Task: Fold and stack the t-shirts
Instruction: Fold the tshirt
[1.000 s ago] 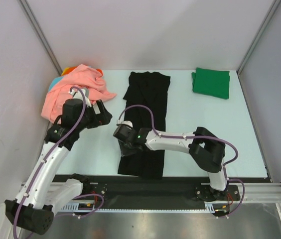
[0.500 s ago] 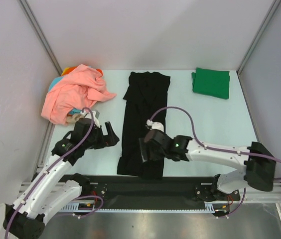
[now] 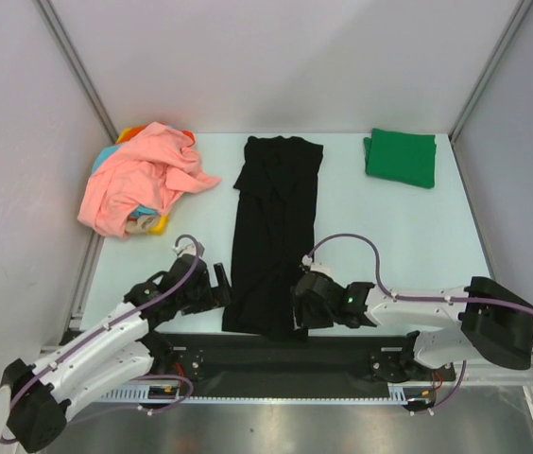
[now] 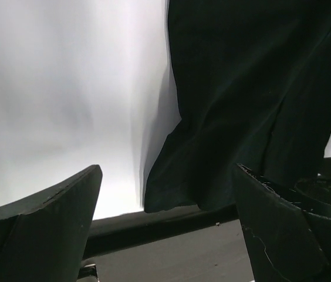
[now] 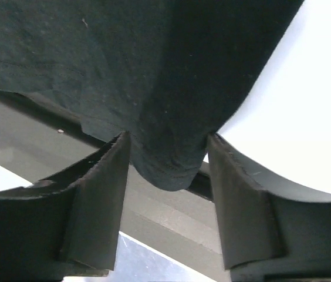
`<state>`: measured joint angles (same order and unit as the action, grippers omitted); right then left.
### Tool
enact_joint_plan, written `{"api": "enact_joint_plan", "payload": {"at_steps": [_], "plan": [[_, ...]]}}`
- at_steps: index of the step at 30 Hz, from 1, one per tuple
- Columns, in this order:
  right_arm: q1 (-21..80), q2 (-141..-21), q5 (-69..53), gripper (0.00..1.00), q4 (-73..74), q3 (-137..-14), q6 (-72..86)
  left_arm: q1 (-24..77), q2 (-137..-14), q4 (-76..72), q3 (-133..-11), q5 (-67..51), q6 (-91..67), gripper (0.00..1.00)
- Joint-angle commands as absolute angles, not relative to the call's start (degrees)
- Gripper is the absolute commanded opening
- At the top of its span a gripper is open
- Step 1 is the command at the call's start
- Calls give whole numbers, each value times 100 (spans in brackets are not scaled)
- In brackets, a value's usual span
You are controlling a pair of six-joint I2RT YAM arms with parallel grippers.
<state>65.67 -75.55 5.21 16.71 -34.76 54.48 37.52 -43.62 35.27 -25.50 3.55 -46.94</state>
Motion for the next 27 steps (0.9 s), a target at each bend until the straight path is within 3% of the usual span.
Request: {"api": "enact_joint_plan", "payload": {"at_steps": [1, 3, 8, 11, 14, 22, 26, 27], "plan": [[6618, -7550, 466, 54, 1380, -3323, 5669, 3999, -4263, 3287, -2356, 501, -5132, 96], [6636, -7506, 466, 50, 1406, -3261, 5730, 4122, -4219, 3270, -2303, 492, -5203, 94], [6636, -7383, 492, 28, 1441, -3094, 5818, 4315, -4315, 3138, -2022, 378, -5396, 88], [6636, -7383, 527, 13, 1433, -3076, 5827, 4333, -4272, 3033, -1837, 238, -5467, 80], [6636, -7365, 519, 1, 1433, -3041, 5854, 4394, -4096, 2945, -1679, 115, -5563, 62], [6636, -7269, 571, 0, 1432, -2953, 5915, 4535, -4324, 2541, -1450, 44, -5634, 42], [6636, -7155, 633, 0, 1538, -2936, 5924, 4658, -4430, 2356, -1441, 44, -5651, 21], [6644, -7111, 668, 0, 1608, -2953, 5924, 4676, -4447, 2382, -1468, 70, -5634, 1]]}}
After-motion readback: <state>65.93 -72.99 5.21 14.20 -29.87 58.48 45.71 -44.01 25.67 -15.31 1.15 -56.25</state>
